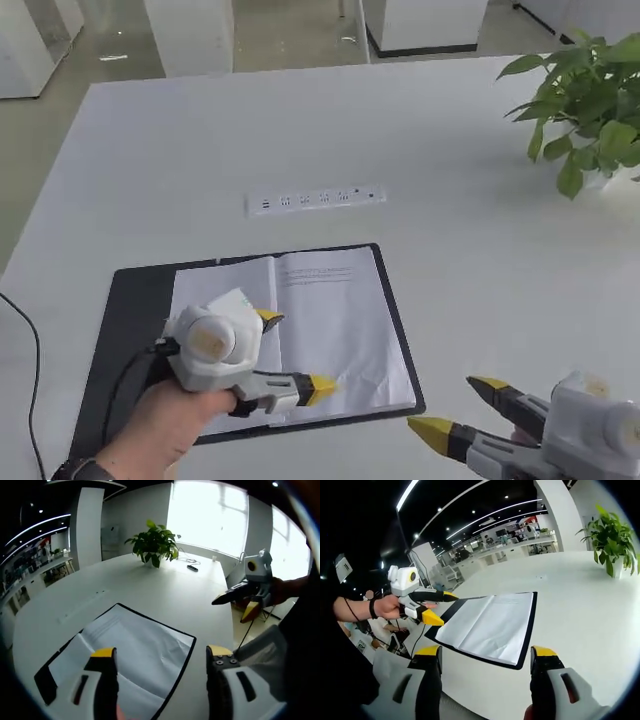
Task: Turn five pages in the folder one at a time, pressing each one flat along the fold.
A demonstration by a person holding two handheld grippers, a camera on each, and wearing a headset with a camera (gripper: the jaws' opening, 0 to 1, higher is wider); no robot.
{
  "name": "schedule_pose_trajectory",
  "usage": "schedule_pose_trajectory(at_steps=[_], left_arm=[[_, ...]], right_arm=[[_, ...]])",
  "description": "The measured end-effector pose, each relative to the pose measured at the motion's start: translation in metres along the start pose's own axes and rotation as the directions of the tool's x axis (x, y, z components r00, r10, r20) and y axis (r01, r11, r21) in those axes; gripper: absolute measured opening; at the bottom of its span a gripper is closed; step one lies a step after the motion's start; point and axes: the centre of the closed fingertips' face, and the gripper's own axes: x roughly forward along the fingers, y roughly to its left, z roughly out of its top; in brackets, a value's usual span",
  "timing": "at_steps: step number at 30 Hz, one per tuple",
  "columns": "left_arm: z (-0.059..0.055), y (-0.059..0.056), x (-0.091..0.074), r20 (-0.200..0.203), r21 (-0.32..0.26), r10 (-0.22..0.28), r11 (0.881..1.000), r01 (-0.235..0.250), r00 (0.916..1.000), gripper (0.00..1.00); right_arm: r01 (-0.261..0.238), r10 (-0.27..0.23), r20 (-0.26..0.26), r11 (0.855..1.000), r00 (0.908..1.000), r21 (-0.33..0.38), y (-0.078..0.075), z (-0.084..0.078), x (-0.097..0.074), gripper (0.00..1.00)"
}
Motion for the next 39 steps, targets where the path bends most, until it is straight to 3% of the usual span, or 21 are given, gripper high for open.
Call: schedule_pose_trajectory(at_steps=[8,13,19,29,34,39], left_arm=[[-0.006,-0.015,0.04,-0.043,0.018,-0.046,0.999,0.047,0.998,0.71],[-0.011,-0.023,0.061,-0.07,0.017,-0.062,0.998,0.064,0.9956,0.69],[-0.023,-0.028,0.088,-0.11,0.021,-0.079,0.996,0.081,0.9908,0.68],[-0.035,-0.027,0.122,-0.136,-0.016,-0.027,1.0,0.025,0.9903,0.69],[-0.042,-0.027,0.136,-0.154,-0.066,0.006,0.998,-0.016,0.988,0.72],[-0.046,-0.033,0.146,-0.163,-0.05,0.019,0.998,-0.028,0.9864,0.73]], right_arm=[[0.014,-0.014,0.012,1.0,0.9998,0.018,-0.004,-0.003,-0.007,0.71],[0.018,-0.018,-0.008,0.999,0.9998,0.027,-0.005,-0.009,-0.008,0.71],[0.023,-0.022,-0.009,0.999,0.9997,0.033,-0.007,-0.011,-0.009,0.71],[0.022,-0.021,-0.007,0.998,0.9997,0.054,-0.012,-0.014,-0.011,0.71],[0.019,-0.018,-0.015,0.998,0.9997,0.054,-0.013,-0.015,-0.009,0.7],[0.008,-0.007,-0.01,0.998,0.9999,0.058,-0.015,-0.01,-0.007,0.71]])
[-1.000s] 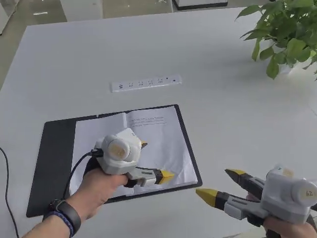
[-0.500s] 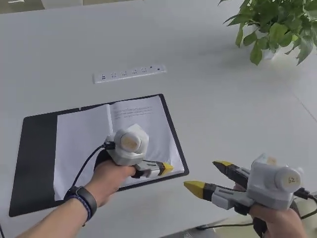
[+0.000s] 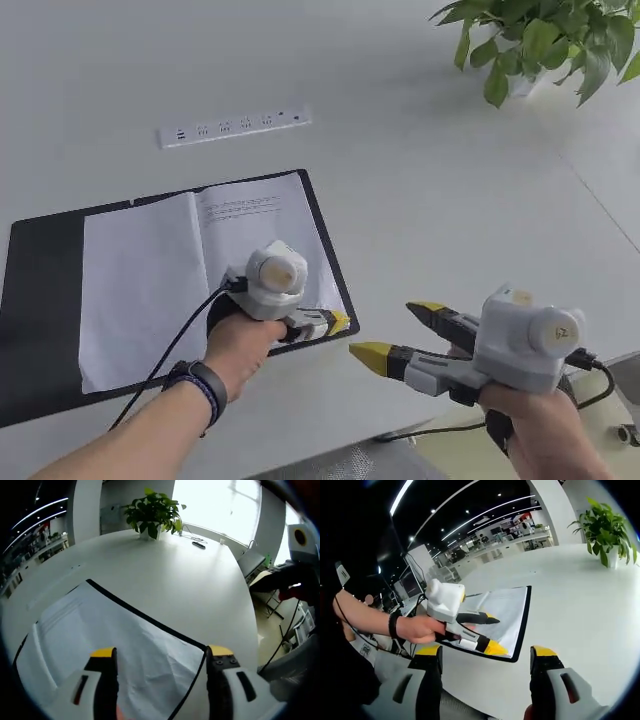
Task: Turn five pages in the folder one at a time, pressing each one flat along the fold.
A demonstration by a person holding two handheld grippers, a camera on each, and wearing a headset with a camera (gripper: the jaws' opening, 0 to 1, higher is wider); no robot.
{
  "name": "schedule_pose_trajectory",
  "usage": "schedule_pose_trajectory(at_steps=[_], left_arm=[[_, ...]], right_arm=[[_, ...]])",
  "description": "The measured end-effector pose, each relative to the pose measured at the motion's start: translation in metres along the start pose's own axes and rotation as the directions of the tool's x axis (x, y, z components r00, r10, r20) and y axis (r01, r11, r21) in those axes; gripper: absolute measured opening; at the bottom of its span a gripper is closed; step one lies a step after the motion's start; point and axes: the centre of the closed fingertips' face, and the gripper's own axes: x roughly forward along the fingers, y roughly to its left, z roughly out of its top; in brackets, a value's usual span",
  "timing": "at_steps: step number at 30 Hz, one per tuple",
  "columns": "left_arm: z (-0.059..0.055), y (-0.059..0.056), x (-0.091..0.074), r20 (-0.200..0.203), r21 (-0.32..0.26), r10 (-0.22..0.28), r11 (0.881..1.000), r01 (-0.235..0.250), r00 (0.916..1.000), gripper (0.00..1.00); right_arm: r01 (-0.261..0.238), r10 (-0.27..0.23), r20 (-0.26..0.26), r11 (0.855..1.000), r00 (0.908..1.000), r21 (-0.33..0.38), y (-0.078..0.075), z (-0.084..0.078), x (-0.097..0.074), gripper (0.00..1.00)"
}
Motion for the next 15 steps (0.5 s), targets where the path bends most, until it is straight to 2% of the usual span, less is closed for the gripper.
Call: schedule_pose_trajectory(at_steps=[1,4,5,6,12,15], left_arm=[[-0.001,0.0,0.001,-0.005,0.004,0.006,1.0,-0.006,1.0,0.73],[-0.009,0.005,0.003,-0.04,0.105,0.06,0.993,-0.056,0.9974,0.69],[-0.01,0.004,0.003,-0.039,0.109,0.061,0.992,-0.056,0.9974,0.69],[-0.008,0.005,0.003,-0.031,0.085,0.053,0.995,-0.05,0.9981,0.69],[-0.004,0.013,0.0,-0.015,0.041,0.048,0.998,-0.047,0.9988,0.61],[-0.006,0.013,0.001,-0.016,0.053,0.046,0.998,-0.045,0.9988,0.59]], right_arm=[[-0.001,0.001,0.0,1.0,1.0,0.0,0.0,0.0,0.0,0.71],[-0.006,0.006,-0.008,1.0,1.0,-0.001,-0.002,-0.001,0.002,0.7],[-0.008,0.008,-0.01,1.0,0.9999,-0.002,-0.002,-0.001,0.002,0.7],[-0.012,0.012,-0.013,1.0,0.9998,-0.003,-0.002,-0.002,0.002,0.7],[-0.03,0.029,-0.034,1.0,0.999,-0.011,-0.003,-0.005,0.006,0.7],[-0.036,0.036,-0.035,0.999,0.9987,-0.011,-0.003,-0.005,0.008,0.69]])
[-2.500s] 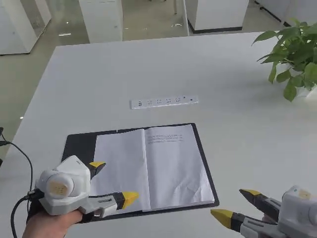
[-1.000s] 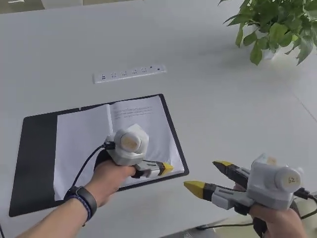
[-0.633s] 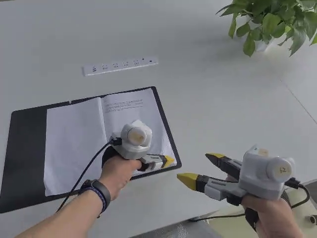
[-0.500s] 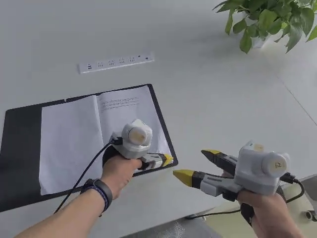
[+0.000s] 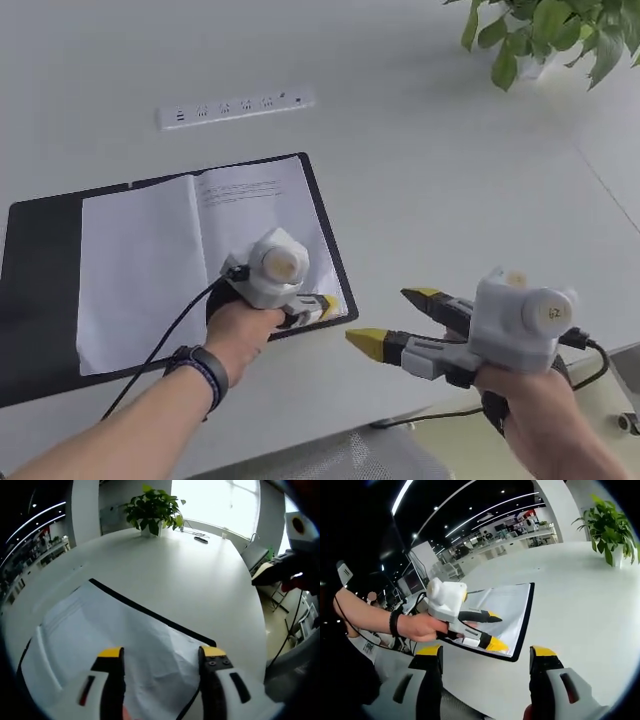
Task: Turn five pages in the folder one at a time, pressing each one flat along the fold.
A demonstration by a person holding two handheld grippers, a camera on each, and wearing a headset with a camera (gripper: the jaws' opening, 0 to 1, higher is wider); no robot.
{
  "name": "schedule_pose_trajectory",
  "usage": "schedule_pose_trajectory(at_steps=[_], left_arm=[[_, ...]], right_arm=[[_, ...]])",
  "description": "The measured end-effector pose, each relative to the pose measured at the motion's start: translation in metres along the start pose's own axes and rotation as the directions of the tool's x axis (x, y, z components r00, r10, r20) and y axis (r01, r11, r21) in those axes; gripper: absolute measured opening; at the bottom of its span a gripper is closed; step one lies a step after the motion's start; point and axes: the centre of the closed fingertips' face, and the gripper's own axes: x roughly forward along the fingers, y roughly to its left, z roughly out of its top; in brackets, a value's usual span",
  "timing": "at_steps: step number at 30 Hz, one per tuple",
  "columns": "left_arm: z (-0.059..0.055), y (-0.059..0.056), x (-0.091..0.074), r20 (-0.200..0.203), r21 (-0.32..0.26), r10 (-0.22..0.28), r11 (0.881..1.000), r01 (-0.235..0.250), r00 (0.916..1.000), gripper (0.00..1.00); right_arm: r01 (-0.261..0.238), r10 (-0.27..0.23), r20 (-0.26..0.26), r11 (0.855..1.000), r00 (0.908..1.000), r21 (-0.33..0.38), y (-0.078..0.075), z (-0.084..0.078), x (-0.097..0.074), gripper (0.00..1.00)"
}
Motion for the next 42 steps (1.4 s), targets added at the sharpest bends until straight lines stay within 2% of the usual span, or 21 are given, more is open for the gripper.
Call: schedule_pose_trajectory(at_steps=[2,12,25,29,42], left_arm=[[-0.002,0.0,0.0,-0.007,0.039,0.01,0.999,-0.01,0.9999,0.58],[-0.003,0.004,0.001,0.017,0.053,0.02,0.998,-0.021,0.9996,0.55],[-0.001,0.009,-0.002,0.036,0.026,0.026,0.999,-0.027,0.999,0.47],[-0.001,0.009,-0.002,0.042,0.018,0.035,0.999,-0.036,0.9985,0.46],[-0.004,0.009,-0.007,0.062,-0.032,0.022,0.999,-0.02,0.9978,0.42]], right_arm=[[-0.006,0.006,-0.003,1.0,1.0,-0.003,-0.001,0.0,0.002,0.69],[-0.022,0.022,-0.009,1.0,0.9997,-0.003,-0.004,0.0,0.008,0.69],[-0.044,0.044,-0.01,0.999,0.999,0.004,-0.01,0.007,0.023,0.67],[-0.044,0.044,0.015,0.999,0.9989,0.018,-0.012,0.014,0.022,0.66],[-0.045,0.043,0.023,0.997,0.9988,0.058,-0.017,0.006,0.02,0.65]])
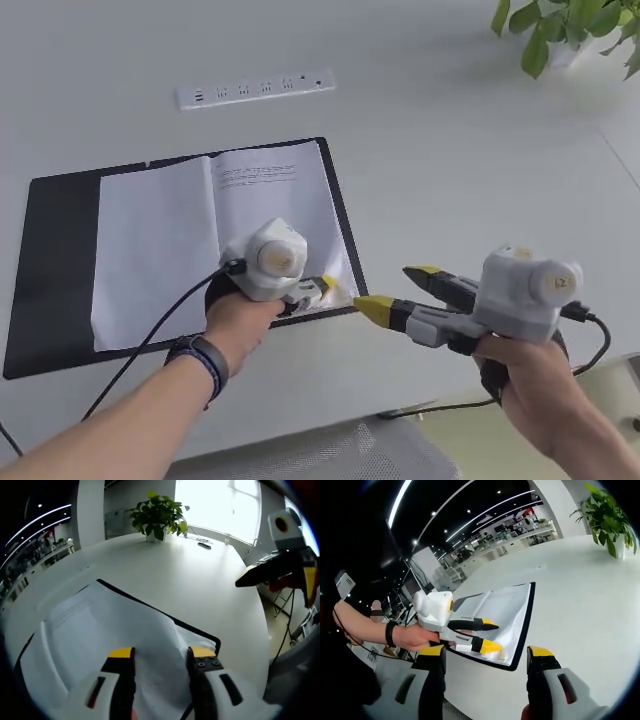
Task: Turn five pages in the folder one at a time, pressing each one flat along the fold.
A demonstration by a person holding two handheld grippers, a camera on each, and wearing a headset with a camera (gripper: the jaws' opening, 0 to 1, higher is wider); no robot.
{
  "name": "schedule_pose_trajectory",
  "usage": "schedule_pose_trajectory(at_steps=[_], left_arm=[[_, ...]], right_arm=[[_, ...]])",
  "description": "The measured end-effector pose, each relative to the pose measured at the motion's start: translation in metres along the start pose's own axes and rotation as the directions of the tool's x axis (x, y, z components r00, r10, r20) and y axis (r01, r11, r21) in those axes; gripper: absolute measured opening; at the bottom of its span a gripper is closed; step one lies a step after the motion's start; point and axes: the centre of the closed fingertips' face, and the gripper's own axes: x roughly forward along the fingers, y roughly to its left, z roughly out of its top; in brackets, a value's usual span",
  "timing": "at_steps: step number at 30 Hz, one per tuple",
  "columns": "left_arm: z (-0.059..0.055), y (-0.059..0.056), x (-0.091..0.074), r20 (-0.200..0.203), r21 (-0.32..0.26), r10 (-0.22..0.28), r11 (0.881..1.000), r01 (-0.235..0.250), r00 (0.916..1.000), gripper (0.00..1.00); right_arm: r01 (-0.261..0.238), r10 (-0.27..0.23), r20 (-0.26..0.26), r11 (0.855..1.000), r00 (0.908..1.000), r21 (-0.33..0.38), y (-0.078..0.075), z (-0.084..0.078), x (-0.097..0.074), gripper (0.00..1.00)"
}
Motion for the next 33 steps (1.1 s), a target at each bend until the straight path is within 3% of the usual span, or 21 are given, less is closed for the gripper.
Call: schedule_pose_trajectory(at_steps=[7,15,18,23,28,31,32,33], left_arm=[[0.001,-0.002,-0.001,-0.001,-0.041,0.0,0.999,0.0,1.0,0.43],[0.004,-0.02,0.001,0.009,-0.078,-0.031,0.996,0.031,0.9995,0.55],[0.003,-0.025,0.003,0.005,-0.064,-0.031,0.997,0.031,0.9995,0.59],[-0.002,-0.023,0.005,-0.014,0.044,-0.003,0.999,0.004,0.9999,0.58],[0.001,-0.016,0.003,-0.005,0.0,-0.003,1.0,0.003,1.0,0.5],[0.0,-0.015,0.003,-0.015,0.037,-0.004,0.999,0.005,0.9999,0.47],[0.002,-0.021,0.002,-0.008,-0.026,-0.032,0.999,0.031,0.9995,0.51],[0.003,-0.023,0.003,-0.001,-0.051,-0.044,0.998,0.044,0.999,0.54]], right_arm=[[0.0,0.0,0.014,1.0,0.9999,0.007,0.0,0.005,0.0,0.64],[0.002,-0.002,0.024,1.0,0.9997,0.019,-0.001,0.004,-0.002,0.63],[0.002,-0.003,0.025,1.0,0.9997,0.021,-0.001,0.003,-0.002,0.63],[0.005,-0.005,0.028,1.0,0.9996,0.028,0.0,0.002,-0.003,0.63],[0.006,-0.007,0.034,0.999,0.9994,0.035,-0.001,0.002,-0.004,0.63],[0.005,-0.007,0.035,0.999,0.9994,0.038,-0.002,0.003,-0.003,0.63],[0.005,-0.006,0.035,0.999,0.9994,0.04,-0.002,0.002,-0.003,0.63],[0.004,-0.006,0.035,0.999,0.9994,0.042,-0.002,0.002,-0.003,0.63]])
